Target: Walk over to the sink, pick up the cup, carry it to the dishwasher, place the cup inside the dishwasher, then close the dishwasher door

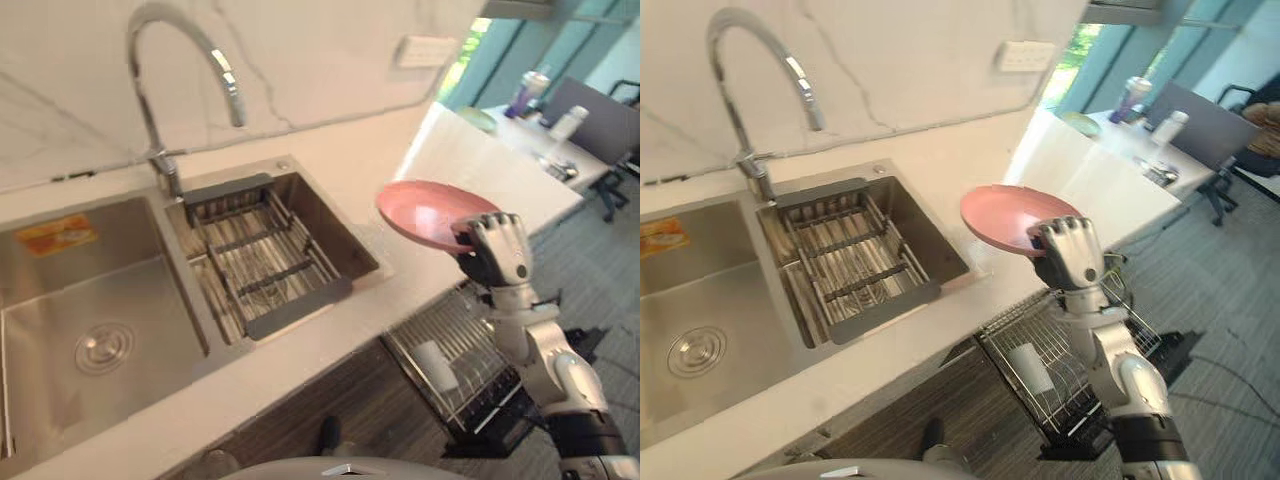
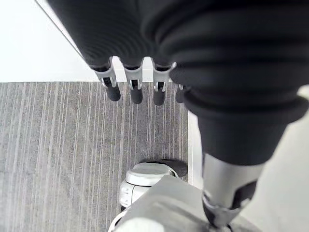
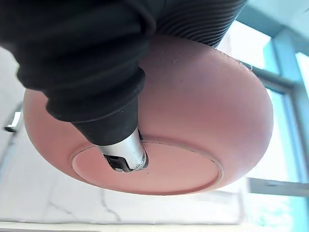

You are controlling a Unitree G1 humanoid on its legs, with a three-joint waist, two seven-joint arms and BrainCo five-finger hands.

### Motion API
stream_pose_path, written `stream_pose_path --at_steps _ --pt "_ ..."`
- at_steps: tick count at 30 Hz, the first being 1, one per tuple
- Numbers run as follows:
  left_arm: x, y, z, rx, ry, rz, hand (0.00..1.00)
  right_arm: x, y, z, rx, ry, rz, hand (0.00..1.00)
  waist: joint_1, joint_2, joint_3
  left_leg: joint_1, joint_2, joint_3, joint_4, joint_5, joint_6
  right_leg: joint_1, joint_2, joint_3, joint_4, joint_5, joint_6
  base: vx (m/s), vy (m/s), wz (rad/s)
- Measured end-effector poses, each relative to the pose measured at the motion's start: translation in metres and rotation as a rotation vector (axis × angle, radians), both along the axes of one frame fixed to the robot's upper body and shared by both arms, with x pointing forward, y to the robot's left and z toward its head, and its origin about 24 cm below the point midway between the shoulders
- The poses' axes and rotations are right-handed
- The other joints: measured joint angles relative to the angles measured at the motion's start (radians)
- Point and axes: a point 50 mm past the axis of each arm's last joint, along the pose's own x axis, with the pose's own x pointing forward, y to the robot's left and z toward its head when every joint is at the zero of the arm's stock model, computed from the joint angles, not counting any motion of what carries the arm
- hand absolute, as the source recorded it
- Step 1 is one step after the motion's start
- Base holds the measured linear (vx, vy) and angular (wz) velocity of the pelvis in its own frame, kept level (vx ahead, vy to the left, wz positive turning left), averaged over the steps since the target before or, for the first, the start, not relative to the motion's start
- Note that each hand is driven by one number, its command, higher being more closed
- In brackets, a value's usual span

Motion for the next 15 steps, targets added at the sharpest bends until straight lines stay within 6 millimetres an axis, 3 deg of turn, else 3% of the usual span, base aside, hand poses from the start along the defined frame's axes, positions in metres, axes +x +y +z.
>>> stream_pose_path --at_steps 1,2,3,4,6,8,11,15 --pt "-0.003 -0.01 -0.002 -0.024 0.004 0.009 0.0 -0.005 -0.019 -0.001 -0.001 -0.002 -0.082 1.0 -0.02 0.027 -0.006 -0.01 0.048 -0.008 -0.007 0.014 -0.006 -0.016 0.041 0.01 0.095 0.027 -0.097 -0.03 0.022 -0.04" --pt "-0.006 -0.007 -0.001 -0.019 0.009 0.013 0.0 -0.01 -0.035 -0.003 -0.001 -0.003 -0.155 1.0 -0.038 0.028 -0.015 -0.016 0.039 -0.036 -0.01 0.024 -0.023 0.003 0.033 0.025 0.153 0.024 -0.109 0.0 0.045 0.04" --pt "-0.01 -0.002 0.0 -0.007 0.019 0.018 0.0 -0.013 -0.041 -0.006 0.002 0.0 -0.185 1.0 -0.039 0.0 -0.022 -0.016 0.016 -0.038 -0.012 0.028 -0.027 0.023 0.007 0.036 0.133 -0.008 -0.111 0.05 -0.025 -0.11" --pt "-0.014 0.004 0.002 0.008 0.033 0.023 0.0 -0.019 -0.054 -0.01 0.012 0.0 -0.247 1.0 -0.03 -0.046 -0.038 -0.015 -0.011 -0.035 -0.007 0.056 -0.01 0.055 -0.02 0.036 0.068 -0.011 -0.041 0.06 -0.108 -0.37" --pt "-0.015 -0.002 0.001 -0.011 0.036 0.035 0.0 -0.023 -0.065 -0.013 0.027 0.007 -0.305 1.0 -0.028 -0.032 -0.033 -0.019 -0.007 -0.07 -0.008 0.067 -0.006 0.051 -0.003 0.029 0.056 0.018 -0.05 0.06 -0.112 -0.32" --pt "-0.015 -0.011 -0.001 -0.04 0.035 0.037 0.0 -0.027 -0.073 -0.012 0.028 -0.001 -0.348 1.0 -0.052 -0.01 -0.012 -0.02 0.0 -0.078 -0.009 0.07 -0.006 0.057 0.006 0.023 0.053 0.024 -0.048 0.06 -0.07 -0.01" --pt "-0.011 -0.015 -0.002 -0.06 0.019 0.036 0.0 -0.033 -0.081 -0.012 0.051 -0.02 -0.398 1.0 -0.059 0.025 -0.009 -0.014 -0.006 -0.079 -0.026 0.074 -0.004 0.058 0.006 0.02 0.051 0.022 -0.046 0.04 -0.006 0.03" --pt "-0.006 -0.014 -0.001 -0.059 -0.005 0.03 0.0 -0.037 -0.086 -0.027 0.091 0.016 -0.442 1.0 -0.059 0.029 0.0 -0.013 -0.018 -0.083 -0.043 0.083 0.0 0.051 0.002 0.015 0.051 0.021 -0.045 0.0 0.012 0.05"
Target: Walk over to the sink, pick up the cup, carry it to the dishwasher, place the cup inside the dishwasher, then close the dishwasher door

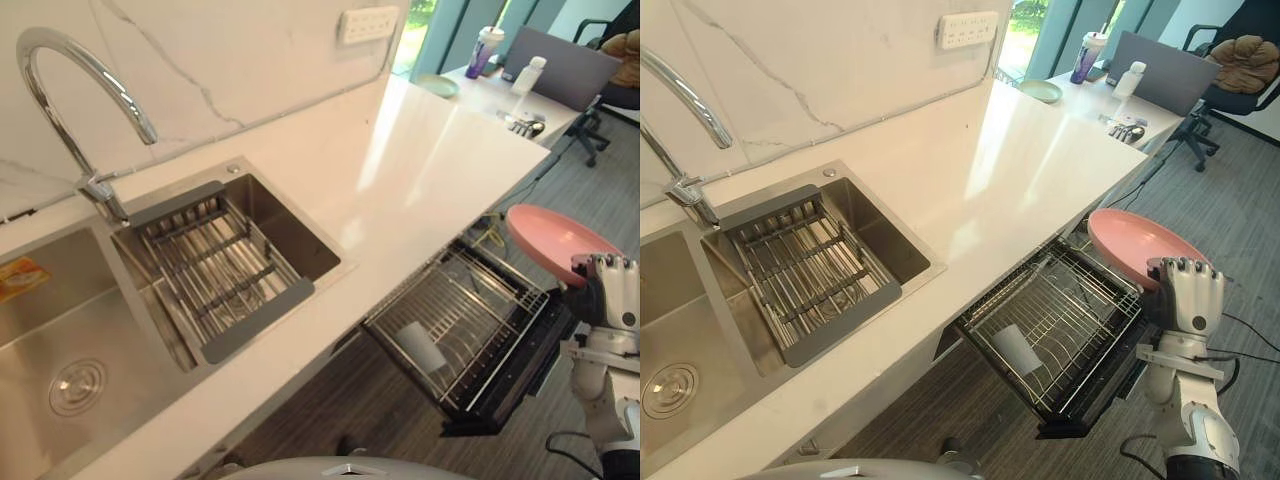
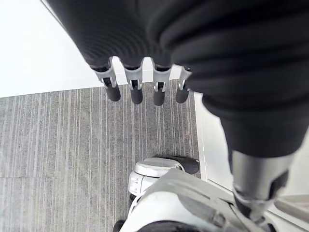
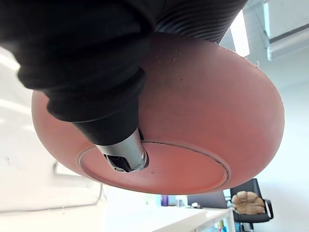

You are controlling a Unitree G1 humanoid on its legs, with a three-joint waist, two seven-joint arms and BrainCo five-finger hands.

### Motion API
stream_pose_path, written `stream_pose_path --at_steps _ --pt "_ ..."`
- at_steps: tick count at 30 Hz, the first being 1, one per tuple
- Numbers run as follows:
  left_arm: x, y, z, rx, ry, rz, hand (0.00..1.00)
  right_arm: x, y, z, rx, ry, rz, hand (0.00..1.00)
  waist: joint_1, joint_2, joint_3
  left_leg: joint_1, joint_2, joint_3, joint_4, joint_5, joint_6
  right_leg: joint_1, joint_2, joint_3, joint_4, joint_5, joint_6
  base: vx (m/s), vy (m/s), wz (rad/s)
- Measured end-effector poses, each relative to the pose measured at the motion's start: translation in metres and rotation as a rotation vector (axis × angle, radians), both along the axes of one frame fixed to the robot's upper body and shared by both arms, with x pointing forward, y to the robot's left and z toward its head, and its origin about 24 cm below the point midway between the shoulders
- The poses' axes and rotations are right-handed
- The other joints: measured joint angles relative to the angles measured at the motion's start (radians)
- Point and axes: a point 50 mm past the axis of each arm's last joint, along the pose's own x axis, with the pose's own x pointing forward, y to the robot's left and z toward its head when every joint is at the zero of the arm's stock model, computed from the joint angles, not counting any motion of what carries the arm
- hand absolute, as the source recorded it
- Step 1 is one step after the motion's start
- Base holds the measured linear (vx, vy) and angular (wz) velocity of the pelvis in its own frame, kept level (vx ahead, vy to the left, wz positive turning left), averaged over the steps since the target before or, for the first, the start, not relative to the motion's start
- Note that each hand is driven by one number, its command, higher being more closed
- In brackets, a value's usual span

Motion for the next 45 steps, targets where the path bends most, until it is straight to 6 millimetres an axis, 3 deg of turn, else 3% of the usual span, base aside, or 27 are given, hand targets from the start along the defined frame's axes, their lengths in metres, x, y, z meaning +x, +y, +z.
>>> stream_pose_path --at_steps 7,12,18,21,24,32,37,41,45 --pt "0.011 -0.002 -0.001 -0.003 -0.028 -0.004 0.0 0.001 0.01 -0.013 0.087 -0.009 -0.006 1.0 0.002 0.017 0.056 -0.008 -0.024 -0.015 -0.013 0.008 0.013 -0.006 -0.02 -0.008 0.002 -0.004 0.001 -0.03 0.027 0.07" --pt "0.023 -0.006 -0.001 0.006 -0.015 -0.025 0.0 0.002 0.011 -0.021 0.169 -0.007 -0.062 1.0 0.0 0.047 0.096 -0.035 -0.035 -0.056 -0.012 0.02 0.027 -0.007 -0.03 -0.043 0.003 -0.004 0.006 -0.01 0.004 0.24" --pt "0.025 -0.003 0.0 0.047 0.086 -0.167 0.0 0.012 0.004 -0.03 0.316 -0.045 -0.172 1.0 0.013 0.069 0.135 -0.063 -0.035 -0.082 0.007 0.02 0.032 -0.007 -0.032 -0.06 0.004 0.002 0.014 0.0 -0.007 0.12" --pt "0.028 -0.001 0.001 0.044 0.112 -0.243 0.0 0.021 0.004 -0.036 0.375 -0.033 -0.208 1.0 0.018 0.09 0.169 -0.075 -0.033 -0.084 0.023 0.019 0.033 -0.015 -0.034 -0.059 0.011 0.002 0.014 -0.03 0.0 0.0" --pt "0.035 -0.001 0.0 0.021 0.101 -0.325 0.0 0.034 0.008 -0.034 0.414 -0.038 -0.208 1.0 0.021 0.127 0.197 -0.109 -0.029 -0.083 0.039 0.02 0.034 -0.05 -0.036 -0.054 0.023 0.002 0.012 -0.06 -0.005 -0.01" --pt "0.047 -0.036 -0.003 -0.151 0.076 -0.436 0.0 0.067 0.01 0.003 0.413 -0.09 -0.139 1.0 0.025 0.217 0.265 -0.174 -0.019 -0.044 0.039 0.031 0.022 -0.174 -0.058 -0.018 0.101 -0.023 0.002 -0.04 -0.003 -0.11" --pt "0.057 -0.04 -0.003 -0.188 0.058 -0.45 0.0 0.087 0.013 0.03 0.415 -0.121 -0.103 1.0 0.036 0.239 0.304 -0.211 -0.019 -0.028 0.037 0.056 0.022 -0.274 -0.071 0.024 0.178 -0.041 0.001 0.02 -0.022 -0.19" --pt "0.065 -0.041 -0.001 -0.225 0.039 -0.462 0.0 0.095 0.006 0.054 0.419 -0.145 -0.101 1.0 0.043 0.243 0.334 -0.24 -0.037 -0.025 0.029 0.127 0.01 -0.32 -0.09 0.047 0.198 -0.047 -0.007 0.01 -0.017 -0.03" --pt "0.068 -0.042 0.0 -0.242 0.022 -0.467 0.0 0.099 0.003 0.064 0.419 -0.145 -0.117 1.0 0.037 0.245 0.345 -0.253 -0.038 -0.025 0.01 0.182 0.007 -0.344 -0.09 0.052 0.206 -0.053 -0.018 0.01 -0.046 -0.02"
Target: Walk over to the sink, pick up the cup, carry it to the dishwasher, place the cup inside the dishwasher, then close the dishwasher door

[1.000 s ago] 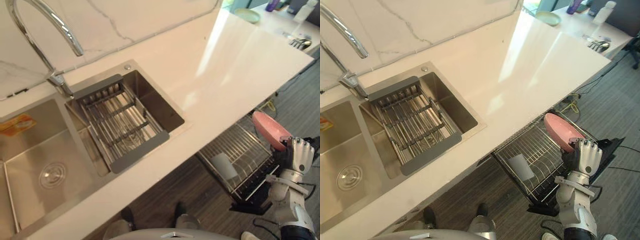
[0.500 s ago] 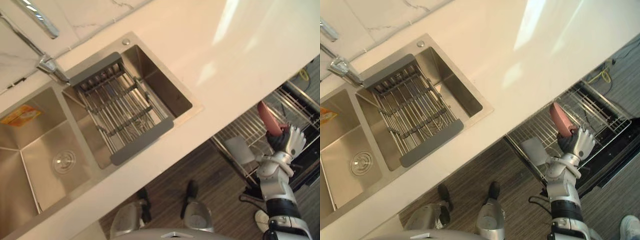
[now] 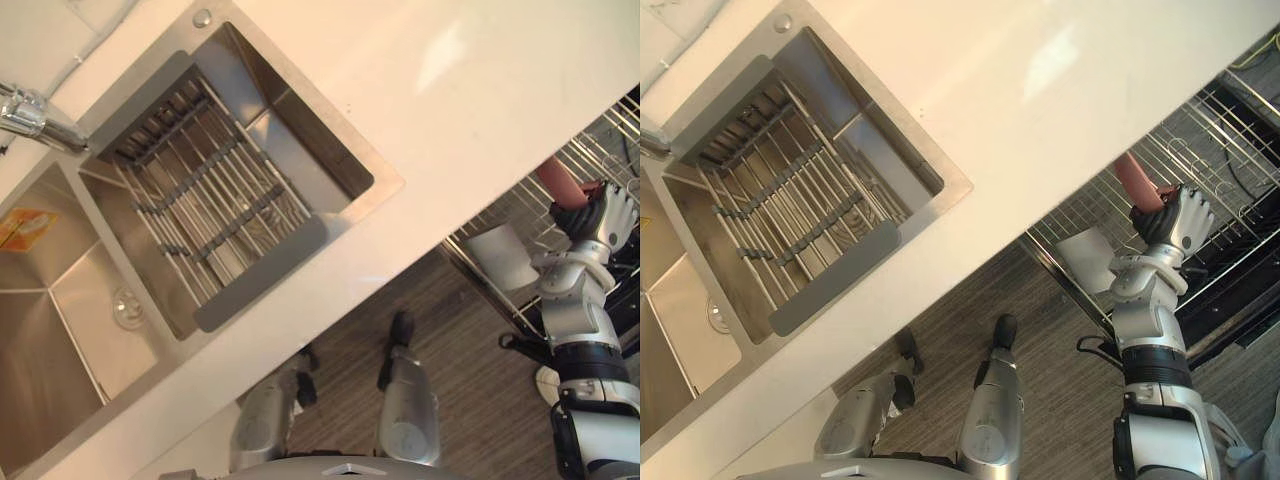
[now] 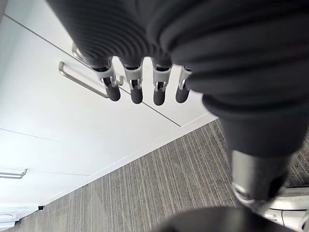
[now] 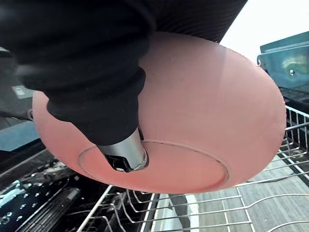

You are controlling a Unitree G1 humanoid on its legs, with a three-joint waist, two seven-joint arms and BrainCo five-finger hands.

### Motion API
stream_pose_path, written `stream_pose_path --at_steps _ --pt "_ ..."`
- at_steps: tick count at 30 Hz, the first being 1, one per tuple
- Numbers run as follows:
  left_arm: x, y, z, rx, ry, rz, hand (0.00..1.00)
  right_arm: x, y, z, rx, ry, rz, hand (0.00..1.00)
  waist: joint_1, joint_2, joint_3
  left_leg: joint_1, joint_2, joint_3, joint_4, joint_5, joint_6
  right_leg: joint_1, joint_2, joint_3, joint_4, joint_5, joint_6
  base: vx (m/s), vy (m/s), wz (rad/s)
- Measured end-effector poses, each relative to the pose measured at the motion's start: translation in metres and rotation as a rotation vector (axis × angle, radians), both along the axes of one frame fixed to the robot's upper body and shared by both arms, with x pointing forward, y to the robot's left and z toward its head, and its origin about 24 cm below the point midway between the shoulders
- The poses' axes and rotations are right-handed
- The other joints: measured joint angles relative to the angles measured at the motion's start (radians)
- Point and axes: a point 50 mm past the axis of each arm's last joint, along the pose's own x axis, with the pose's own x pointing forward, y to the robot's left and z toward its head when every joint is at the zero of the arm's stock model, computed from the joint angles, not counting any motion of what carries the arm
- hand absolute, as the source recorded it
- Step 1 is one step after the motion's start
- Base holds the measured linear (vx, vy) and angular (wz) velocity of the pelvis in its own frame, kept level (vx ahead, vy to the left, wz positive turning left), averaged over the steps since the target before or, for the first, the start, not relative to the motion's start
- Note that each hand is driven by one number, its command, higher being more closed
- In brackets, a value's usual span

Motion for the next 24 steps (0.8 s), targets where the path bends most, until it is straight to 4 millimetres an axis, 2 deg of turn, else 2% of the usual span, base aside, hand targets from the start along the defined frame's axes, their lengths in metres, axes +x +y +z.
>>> stream_pose_path --at_steps 3,7,8,13,17,20,24 --pt "0.0 -0.001 0.0 -0.015 -0.004 0.003 0.0 0.0 -0.004 -0.001 0.017 0.017 -0.034 1.0 -0.003 0.0 0.0 -0.006 0.004 0.0 -0.009 0.012 0.001 -0.015 0.006 0.002 0.002 -0.001 -0.004 0.02 -0.037 -0.05" --pt "0.002 0.003 0.001 -0.006 -0.017 0.001 0.0 -0.003 -0.015 -0.014 0.083 0.063 -0.094 1.0 -0.015 -0.001 0.001 -0.008 0.009 -0.001 -0.017 0.012 0.001 -0.013 0.015 0.001 -0.008 0.007 -0.006 0.03 -0.004 0.0" --pt "0.003 0.004 0.001 -0.001 -0.022 0.001 0.0 -0.005 -0.017 -0.018 0.107 0.07 -0.103 0.0 -0.013 -0.002 0.001 -0.012 0.014 0.0 -0.016 0.012 0.001 -0.01 0.023 0.001 -0.024 0.018 -0.009 0.02 -0.005 -0.04" --pt "0.003 0.009 0.001 0.012 -0.026 0.001 0.0 -0.007 -0.02 -0.034 0.253 0.072 -0.108 0.0 -0.012 -0.019 0.012 -0.016 0.037 0.007 0.0 0.0 -0.013 0.005 0.047 0.001 -0.061 0.046 -0.018 -0.02 -0.007 -0.08" --pt "0.003 0.012 0.001 0.02 -0.029 0.035 0.0 -0.007 -0.021 -0.041 0.442 0.034 -0.067 0.0 0.0 -0.025 0.015 -0.008 0.06 0.025 -0.01 -0.04 0.005 0.0 0.079 0.013 -0.082 0.052 -0.027 -0.06 0.026 -0.15" --pt "0.005 0.012 0.002 0.026 -0.031 0.034 0.0 -0.006 -0.021 -0.043 0.533 0.024 -0.024 0.0 0.009 -0.026 0.016 0.001 0.056 0.027 -0.024 -0.08 0.0 -0.02 0.075 0.023 -0.056 0.052 -0.026 -0.05 0.076 -0.12" --pt "0.006 0.011 0.002 0.029 -0.034 0.034 0.0 -0.007 -0.022 -0.043 0.567 0.011 -0.008 0.0 0.015 -0.029 0.017 -0.001 0.035 0.022 -0.025 -0.085 0.0 -0.028 0.048 0.021 -0.028 0.055 -0.016 0.01 0.062 0.08"
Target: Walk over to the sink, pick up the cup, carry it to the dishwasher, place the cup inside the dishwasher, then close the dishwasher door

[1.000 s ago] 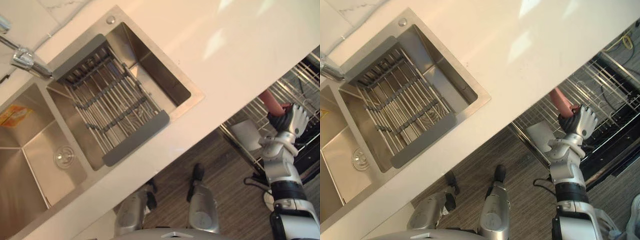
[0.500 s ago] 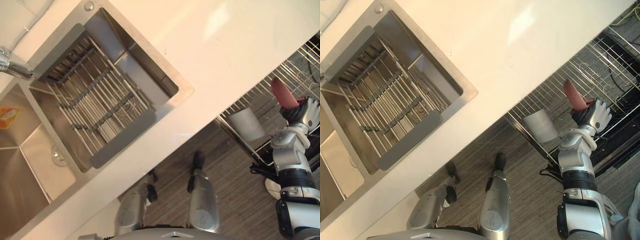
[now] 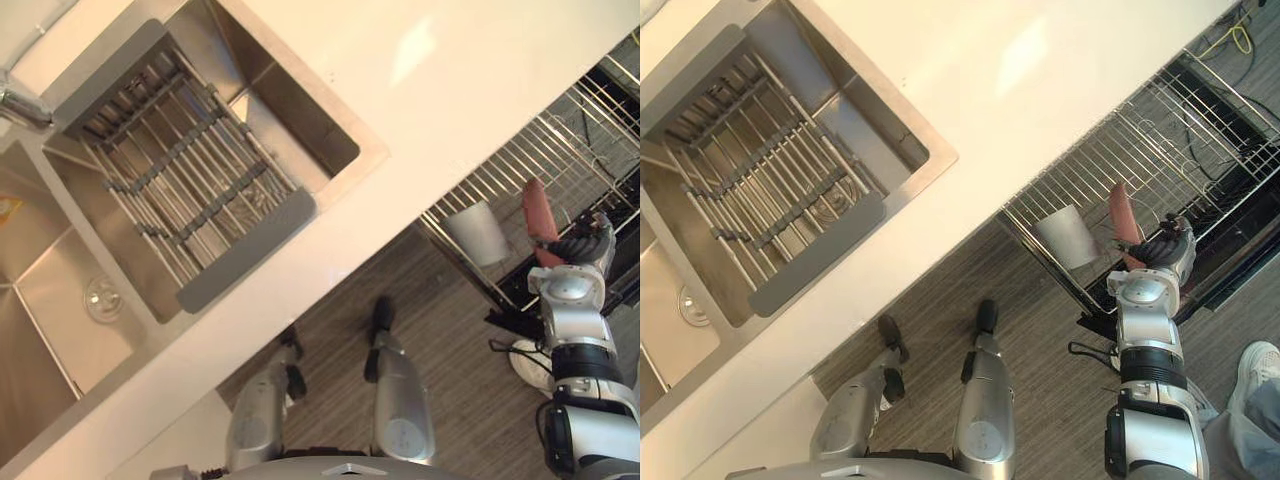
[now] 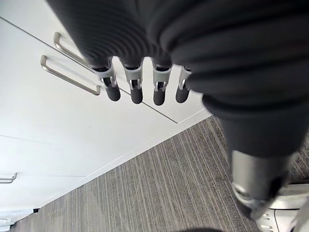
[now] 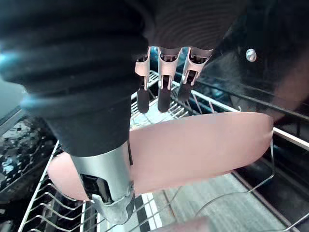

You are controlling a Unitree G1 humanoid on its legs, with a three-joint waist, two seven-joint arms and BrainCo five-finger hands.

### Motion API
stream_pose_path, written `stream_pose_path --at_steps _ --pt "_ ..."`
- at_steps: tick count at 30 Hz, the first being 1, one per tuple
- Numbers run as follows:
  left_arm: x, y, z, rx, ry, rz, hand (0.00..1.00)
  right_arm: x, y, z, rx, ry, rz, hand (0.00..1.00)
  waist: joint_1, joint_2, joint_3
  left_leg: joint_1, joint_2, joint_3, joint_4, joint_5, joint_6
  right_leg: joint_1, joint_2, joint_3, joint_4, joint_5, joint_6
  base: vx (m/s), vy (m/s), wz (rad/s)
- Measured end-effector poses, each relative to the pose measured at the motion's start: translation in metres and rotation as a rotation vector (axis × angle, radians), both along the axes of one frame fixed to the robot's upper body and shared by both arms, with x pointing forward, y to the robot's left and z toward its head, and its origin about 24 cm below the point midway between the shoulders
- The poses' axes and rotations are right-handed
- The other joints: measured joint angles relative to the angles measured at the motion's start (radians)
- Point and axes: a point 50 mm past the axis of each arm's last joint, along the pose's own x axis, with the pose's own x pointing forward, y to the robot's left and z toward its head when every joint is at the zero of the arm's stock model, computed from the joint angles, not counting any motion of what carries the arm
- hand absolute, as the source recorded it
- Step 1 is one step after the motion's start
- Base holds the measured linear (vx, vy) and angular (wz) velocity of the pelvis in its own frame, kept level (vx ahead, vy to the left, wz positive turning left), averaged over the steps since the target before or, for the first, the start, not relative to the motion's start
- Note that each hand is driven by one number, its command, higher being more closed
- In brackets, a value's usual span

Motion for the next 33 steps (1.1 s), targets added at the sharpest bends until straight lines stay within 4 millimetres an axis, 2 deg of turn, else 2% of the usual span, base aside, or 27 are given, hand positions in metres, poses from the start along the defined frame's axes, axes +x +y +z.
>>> stream_pose_path --at_steps 3,11,15,18,23,25,26,30,33 --pt "0.0 0.001 0.0 0.021 0.008 -0.018 0.0 -0.001 0.003 0.006 0.023 -0.066 -0.001 0.0 -0.003 0.001 -0.001 0.003 -0.011 -0.021 0.001 0.007 0.009 -0.001 -0.023 -0.017 0.043 -0.017 0.01 0.05 0.023 0.23" --pt "0.0 -0.009 -0.001 0.001 0.009 0.006 0.0 -0.001 0.011 0.028 0.0 -0.17 0.031 0.0 -0.004 0.0 -0.006 0.058 -0.033 -0.041 0.002 0.008 0.01 0.001 -0.078 -0.03 0.202 -0.128 0.015 0.06 -0.025 0.14" --pt "-0.002 -0.009 -0.001 0.009 0.027 0.035 0.0 -0.009 0.002 0.03 0.002 -0.182 -0.013 0.0 -0.007 -0.008 -0.025 0.078 -0.032 -0.03 0.001 0.008 0.01 0.022 -0.085 -0.044 0.222 -0.148 0.015 0.04 -0.036 0.08" --pt "-0.006 -0.005 -0.001 0.028 0.043 0.022 0.0 -0.021 -0.009 0.028 0.003 -0.187 -0.076 0.0 -0.012 -0.026 -0.047 0.109 -0.03 -0.018 -0.002 0.008 0.011 0.06 -0.085 -0.055 0.219 -0.158 0.018 0.05 -0.013 0.09" --pt "-0.022 -0.001 -0.002 0.038 0.091 0.049 0.0 -0.044 -0.031 0.028 -0.038 -0.169 -0.163 0.0 -0.031 -0.053 -0.127 0.134 -0.026 0.002 -0.001 0.008 0.01 0.129 -0.08 -0.088 0.165 -0.145 0.029 0.05 0.017 0.12" --pt "-0.027 -0.001 -0.002 0.037 0.103 0.053 0.0 -0.049 -0.039 0.03 -0.044 -0.179 -0.19 0.0 -0.036 -0.056 -0.144 0.143 -0.025 0.002 -0.002 0.005 0.006 0.154 -0.074 -0.097 0.133 -0.131 0.033 0.04 0.049 0.03" --pt "-0.03 -0.001 -0.002 0.036 0.111 0.054 0.0 -0.055 -0.049 0.03 -0.054 -0.164 -0.224 0.0 -0.039 -0.054 -0.161 0.143 -0.025 0.002 -0.002 -0.001 -0.002 0.17 -0.069 -0.103 0.106 -0.117 0.036 0.03 0.066 0.05" --pt "-0.036 -0.001 -0.002 0.033 0.133 0.058 0.0 -0.066 -0.06 0.032 -0.029 -0.194 -0.291 0.0 -0.05 -0.059 -0.175 0.146 -0.022 0.001 -0.002 -0.005 -0.008 0.21 -0.046 -0.105 0.018 -0.069 0.035 0.0 0.052 -0.03" --pt "-0.04 -0.001 -0.002 0.026 0.15 0.062 0.0 -0.082 -0.075 0.03 -0.003 -0.215 -0.387 0.0 -0.059 -0.065 -0.179 0.153 -0.022 0.0 -0.002 -0.006 -0.009 0.243 -0.03 -0.105 -0.048 -0.033 0.038 -0.04 0.041 -0.04"
